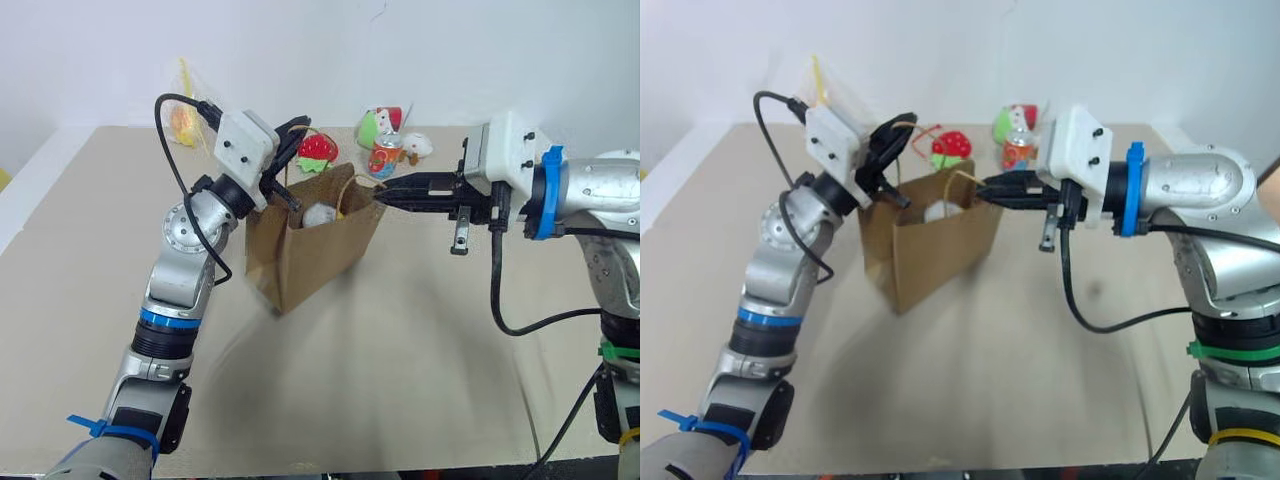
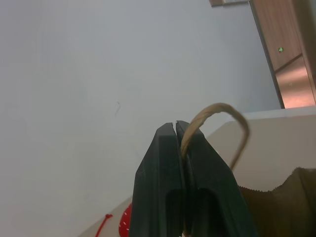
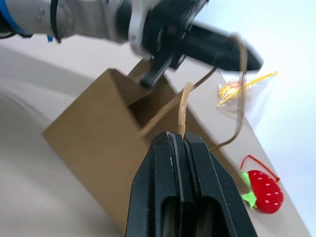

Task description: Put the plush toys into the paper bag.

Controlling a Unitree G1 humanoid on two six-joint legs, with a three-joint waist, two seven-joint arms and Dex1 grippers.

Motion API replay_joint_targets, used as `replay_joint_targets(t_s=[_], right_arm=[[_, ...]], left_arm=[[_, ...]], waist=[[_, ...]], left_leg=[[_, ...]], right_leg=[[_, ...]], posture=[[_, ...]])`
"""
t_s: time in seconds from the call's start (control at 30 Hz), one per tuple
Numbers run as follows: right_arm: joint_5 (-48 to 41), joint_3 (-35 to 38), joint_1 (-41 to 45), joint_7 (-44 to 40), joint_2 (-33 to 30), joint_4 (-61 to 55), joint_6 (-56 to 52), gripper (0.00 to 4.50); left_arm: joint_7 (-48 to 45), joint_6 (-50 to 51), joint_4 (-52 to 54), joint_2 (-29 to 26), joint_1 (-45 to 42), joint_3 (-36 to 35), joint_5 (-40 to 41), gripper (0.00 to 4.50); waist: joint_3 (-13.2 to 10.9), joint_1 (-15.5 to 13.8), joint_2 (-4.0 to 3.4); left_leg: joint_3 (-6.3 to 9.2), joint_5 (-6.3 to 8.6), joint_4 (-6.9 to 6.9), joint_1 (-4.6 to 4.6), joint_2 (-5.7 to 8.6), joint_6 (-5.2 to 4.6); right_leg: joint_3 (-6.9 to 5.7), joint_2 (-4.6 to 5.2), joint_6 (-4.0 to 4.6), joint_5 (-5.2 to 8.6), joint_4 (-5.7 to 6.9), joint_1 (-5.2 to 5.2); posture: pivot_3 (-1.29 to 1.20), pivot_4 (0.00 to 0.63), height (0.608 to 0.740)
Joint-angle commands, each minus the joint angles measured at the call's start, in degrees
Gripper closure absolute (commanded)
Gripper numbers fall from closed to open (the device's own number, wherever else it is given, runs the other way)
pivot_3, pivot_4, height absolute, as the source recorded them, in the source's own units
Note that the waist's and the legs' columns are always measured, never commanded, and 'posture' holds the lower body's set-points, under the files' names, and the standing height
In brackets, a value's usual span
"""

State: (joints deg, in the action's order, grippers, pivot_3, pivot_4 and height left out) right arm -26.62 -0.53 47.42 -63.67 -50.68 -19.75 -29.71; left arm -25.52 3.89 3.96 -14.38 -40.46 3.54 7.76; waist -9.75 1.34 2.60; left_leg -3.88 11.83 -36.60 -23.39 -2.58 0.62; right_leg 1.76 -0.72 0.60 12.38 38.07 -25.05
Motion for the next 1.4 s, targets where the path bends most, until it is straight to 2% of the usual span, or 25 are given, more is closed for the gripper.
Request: replay_joint_targets(t_s=[0.03,0.27,0.43,0.47,0.5,0.6,0.67,0.7,0.73,0.77,0.8,0.93,0.97,1.17,1.33,1.4], right_arm=[[-0.1,-1.1,1.5,0.1,1.0,-1.4,0.3,4.43],[7.1,-8.3,-0.3,-0.5,6.5,2.7,10.3,4.43],[6.4,-8.5,0.4,-0.4,8.9,4.2,10.0,4.43],[5.7,-8.3,0.5,-0.9,8.8,4.2,9.0,3.83],[5.3,-8.0,0.5,-1.2,8.8,4.2,8.5,3.55],[3.4,-6.4,1.0,-1.0,8.7,3.8,6.3,2.16],[0.0,-3.8,2.1,-0.1,8.7,3.5,2.7,0.99],[-1.1,-3.0,2.4,0.3,8.7,3.4,1.6,0.76],[-2.8,-1.6,3.1,1.1,9.1,3.4,-0.2,0.32],[-4.0,-0.3,4.0,2.1,9.4,3.6,-1.4,0.00],[-5.2,0.8,4.8,3.0,9.6,3.8,-2.8,0.00],[-9.2,4.5,6.7,5.0,9.4,4.5,-7.0,0.00],[-9.8,5.3,7.0,5.4,9.2,4.7,-7.5,0.00],[-17.1,11.0,9.3,8.8,7.8,5.0,-15.2,0.00],[-26.2,10.3,4.6,5.8,4.6,-2.2,-23.4,0.00],[-27.5,9.2,2.4,5.6,4.4,-4.3,-24.2,0.61]], left_arm=[[0.8,0.1,2.9,0.0,0.1,-0.4,-0.4,4.50],[-0.2,2.5,4.8,-1.6,3.0,-0.3,-0.3,4.50],[-0.8,4.8,7.1,-2.6,4.8,-0.7,0.6,4.50],[-1.1,5.5,7.7,-2.9,5.1,-0.9,1.1,4.50],[-1.4,6.2,8.1,-3.1,5.4,-1.0,1.7,4.50],[-3.5,9.2,9.7,-3.4,6.4,-2.2,5.7,4.50],[-4.9,10.6,10.6,-3.9,6.7,-3.1,8.2,3.49],[-5.2,11.1,10.9,-4.1,6.7,-3.3,8.7,3.18],[-5.6,11.5,11.0,-4.4,6.6,-3.6,9.2,2.76],[-6.0,12.0,11.0,-4.8,6.4,-4.0,9.9,2.20],[-6.7,12.3,10.9,-5.4,6.1,-4.4,10.6,1.93],[-9.5,14.6,11.2,-7.2,5.1,-6.5,15.3,0.22],[-10.5,15.6,11.7,-7.9,5.0,-7.1,17.0,0.08],[-14.7,24.1,15.7,-13.2,5.3,-11.5,27.8,0.08],[-16.3,30.1,19.7,-18.7,7.5,-15.5,35.0,0.08],[-17.2,31.4,21.2,-21.2,9.4,-16.6,36.3,0.00]], waist=[[0.0,0.0,0.00],[0.0,0.0,0.00],[0.0,0.0,0.00],[0.0,0.0,0.00],[0.0,0.0,0.00],[0.0,0.0,0.00],[0.0,0.0,0.00],[0.0,0.0,0.00],[0.0,0.0,0.00],[0.0,0.0,0.00],[0.0,0.0,0.00],[0.0,0.0,0.00],[0.0,0.0,0.00],[0.0,0.0,0.00],[0.0,0.0,0.00],[0.0,0.0,0.00]], left_leg=[[0.01,0.00,0.00,0.00,0.00,0.00],[0.03,-0.01,0.00,0.02,-0.05,0.00],[-0.02,0.00,-0.02,-0.01,-0.02,0.01],[-0.03,0.00,-0.02,-0.01,-0.01,0.01],[-0.02,-0.01,-0.02,-0.02,-0.01,0.01],[-0.01,-0.01,-0.02,-0.01,-0.02,0.01],[0.00,0.00,-0.02,-0.01,-0.04,0.00],[0.00,-0.01,-0.02,-0.01,-0.04,0.01],[0.00,-0.01,-0.02,-0.01,-0.05,0.01],[0.02,-0.01,-0.02,0.00,-0.07,0.01],[0.02,-0.01,-0.02,0.00,-0.07,0.01],[0.05,-0.01,-0.01,0.01,-0.09,0.01],[0.05,-0.01,-0.01,0.00,-0.10,0.01],[-0.03,0.00,-0.01,-0.03,-0.06,0.01],[0.04,0.01,0.06,-0.03,-0.09,-0.01],[0.08,0.01,0.06,-0.02,-0.12,-0.01]], right_leg=[[-0.01,-0.01,0.00,0.00,0.01,0.00],[-0.03,-0.04,0.02,-0.02,0.02,0.00],[0.00,-0.01,0.01,-0.02,0.01,0.00],[0.01,0.00,0.01,-0.01,0.01,0.00],[-0.01,0.01,0.01,-0.01,0.01,0.00],[-0.02,0.01,0.02,-0.02,0.01,0.00],[-0.02,0.00,0.02,-0.02,0.02,0.00],[-0.02,0.00,0.02,-0.02,0.02,-0.01],[-0.02,-0.01,0.02,-0.02,0.03,-0.01],[-0.03,-0.01,0.03,-0.02,0.02,-0.01],[-0.03,-0.01,0.03,-0.02,0.02,-0.01],[-0.06,-0.01,0.07,-0.02,0.03,0.00],[-0.06,-0.01,0.08,-0.02,0.03,-0.01],[0.00,-0.01,0.07,-0.01,0.02,-0.05],[-0.05,0.01,0.10,0.07,0.01,-0.05],[-0.08,0.02,0.12,0.08,0.01,-0.04]], posture=[[0.00,0.150,0.740],[0.00,0.150,0.740],[0.00,0.150,0.740],[0.00,0.150,0.740],[0.00,0.150,0.740],[0.00,0.150,0.740],[0.00,0.150,0.740],[0.00,0.150,0.740],[0.00,0.150,0.740],[0.00,0.150,0.740],[0.00,0.150,0.740],[0.00,0.150,0.740],[0.00,0.150,0.740],[0.00,0.150,0.740],[0.00,0.150,0.740],[0.00,0.150,0.740]])
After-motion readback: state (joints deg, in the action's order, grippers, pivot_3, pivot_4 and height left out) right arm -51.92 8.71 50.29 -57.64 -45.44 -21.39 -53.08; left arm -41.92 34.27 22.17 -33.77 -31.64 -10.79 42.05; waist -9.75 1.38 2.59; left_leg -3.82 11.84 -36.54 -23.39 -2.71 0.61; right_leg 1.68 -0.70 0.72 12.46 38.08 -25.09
